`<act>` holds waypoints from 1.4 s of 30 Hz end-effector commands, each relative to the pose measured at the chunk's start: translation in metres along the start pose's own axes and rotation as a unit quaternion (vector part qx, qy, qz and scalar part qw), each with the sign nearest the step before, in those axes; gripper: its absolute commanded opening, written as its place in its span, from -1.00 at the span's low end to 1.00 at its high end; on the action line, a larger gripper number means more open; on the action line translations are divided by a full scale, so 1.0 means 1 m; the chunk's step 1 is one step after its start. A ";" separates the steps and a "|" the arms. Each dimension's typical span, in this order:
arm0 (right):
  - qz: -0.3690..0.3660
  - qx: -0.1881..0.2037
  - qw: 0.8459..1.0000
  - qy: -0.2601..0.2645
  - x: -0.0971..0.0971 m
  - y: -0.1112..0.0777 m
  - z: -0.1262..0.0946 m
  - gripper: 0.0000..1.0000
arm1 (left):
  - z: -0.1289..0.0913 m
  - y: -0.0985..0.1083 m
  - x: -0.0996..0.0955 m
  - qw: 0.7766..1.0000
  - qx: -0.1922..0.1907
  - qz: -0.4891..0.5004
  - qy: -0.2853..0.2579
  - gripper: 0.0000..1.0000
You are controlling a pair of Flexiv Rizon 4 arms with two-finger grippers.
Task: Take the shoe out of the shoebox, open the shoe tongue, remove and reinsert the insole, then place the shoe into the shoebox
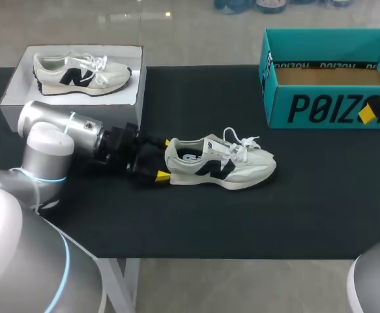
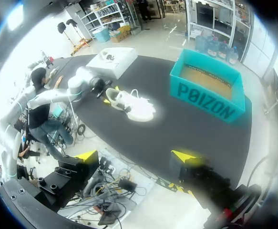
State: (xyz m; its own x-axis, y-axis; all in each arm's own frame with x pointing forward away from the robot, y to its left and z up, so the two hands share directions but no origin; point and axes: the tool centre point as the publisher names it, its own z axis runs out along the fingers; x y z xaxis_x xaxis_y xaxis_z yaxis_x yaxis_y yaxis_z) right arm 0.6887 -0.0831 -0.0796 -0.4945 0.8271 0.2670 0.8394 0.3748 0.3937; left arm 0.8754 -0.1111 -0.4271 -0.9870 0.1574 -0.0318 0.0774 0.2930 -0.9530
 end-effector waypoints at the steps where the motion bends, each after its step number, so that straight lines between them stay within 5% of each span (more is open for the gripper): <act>1: 0.000 0.003 1.000 0.001 -0.001 0.003 0.001 1.00 | 0.004 0.006 -0.002 1.000 0.003 -0.002 0.002 1.00; 33: 0.000 0.003 1.000 0.001 -0.001 0.003 0.001 1.00 | 0.013 0.006 0.002 1.000 -0.002 -0.011 -0.006 1.00; 34: 0.000 0.003 1.000 0.001 -0.001 0.003 0.001 1.00 | 0.013 0.006 0.002 1.000 -0.001 -0.010 -0.009 0.53; 35: 0.000 0.003 1.000 0.001 -0.001 0.003 0.001 1.00 | 0.013 0.005 0.002 1.000 -0.004 -0.005 -0.010 -1.00; 42: 0.000 0.003 1.000 0.001 -0.001 0.003 0.001 1.00 | 0.013 0.005 0.002 1.000 -0.004 -0.005 -0.010 -1.00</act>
State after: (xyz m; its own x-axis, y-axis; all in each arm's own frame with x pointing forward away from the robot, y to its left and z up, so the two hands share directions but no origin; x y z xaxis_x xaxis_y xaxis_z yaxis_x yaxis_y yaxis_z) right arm 0.6887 -0.0831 -0.0796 -0.4945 0.8271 0.2670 0.8394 0.3748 0.3937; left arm 0.8725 -0.1193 -0.4361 -0.9902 0.1370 -0.0276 0.0677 0.2970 -0.9525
